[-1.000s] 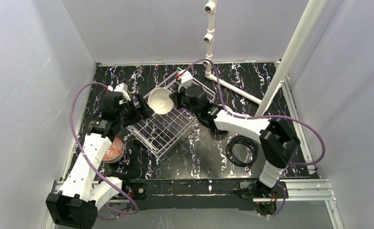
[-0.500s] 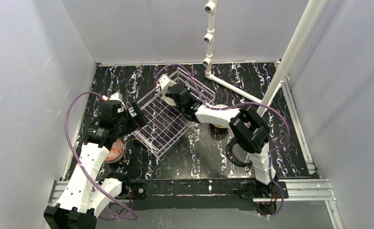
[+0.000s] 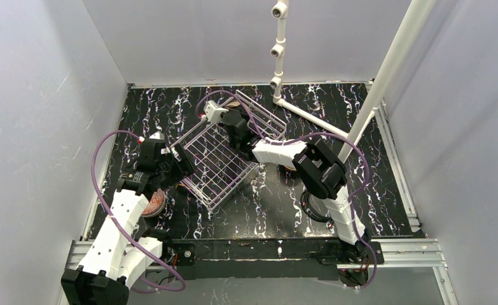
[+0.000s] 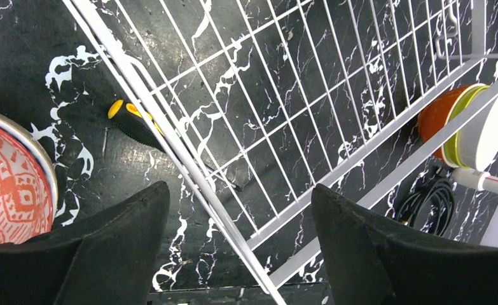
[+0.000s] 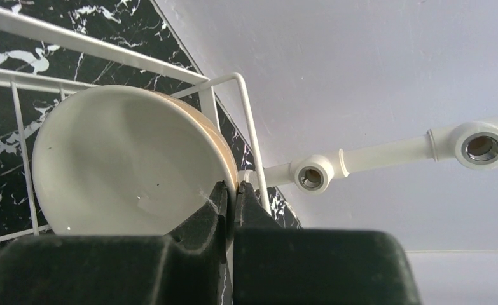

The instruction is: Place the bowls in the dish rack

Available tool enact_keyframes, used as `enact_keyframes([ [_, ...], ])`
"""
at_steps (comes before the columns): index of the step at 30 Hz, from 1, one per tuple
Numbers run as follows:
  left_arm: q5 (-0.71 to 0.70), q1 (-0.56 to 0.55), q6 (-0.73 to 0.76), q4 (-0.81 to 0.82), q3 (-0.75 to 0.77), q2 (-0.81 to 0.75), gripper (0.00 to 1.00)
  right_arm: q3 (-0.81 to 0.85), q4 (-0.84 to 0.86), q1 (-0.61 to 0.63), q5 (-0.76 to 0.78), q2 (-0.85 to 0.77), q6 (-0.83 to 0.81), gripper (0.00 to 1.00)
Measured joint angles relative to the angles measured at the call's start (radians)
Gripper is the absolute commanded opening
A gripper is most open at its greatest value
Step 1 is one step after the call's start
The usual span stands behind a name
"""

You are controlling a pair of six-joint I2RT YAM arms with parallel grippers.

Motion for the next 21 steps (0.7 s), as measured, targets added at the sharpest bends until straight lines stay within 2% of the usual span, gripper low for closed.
enact_keyframes([
  [2, 0.008, 0.0, 0.0, 0.006, -0.008, -0.003, 0.7, 0.0, 0.01, 0.004, 0.013, 0.015, -0.021, 0.01],
  [6, 0.019, 0.0, -0.001, 0.014, -0.032, -0.019, 0.67, 0.0, 0.084, 0.019, 0.067, 0.041, -0.1, 0.01],
  [15, 0.047, 0.0, -0.002, 0.025, -0.076, -0.04, 0.64, 0.0, 0.244, 0.063, 0.159, 0.103, -0.258, 0.01],
  [17, 0.056, 0.0, -0.001, 0.03, -0.085, -0.042, 0.64, 0.008, 0.249, 0.075, 0.18, 0.11, -0.266, 0.08],
  [21, 0.076, 0.0, 0.0, 0.03, -0.093, -0.059, 0.64, 0.035, 0.222, 0.089, 0.215, 0.119, -0.259, 0.15],
])
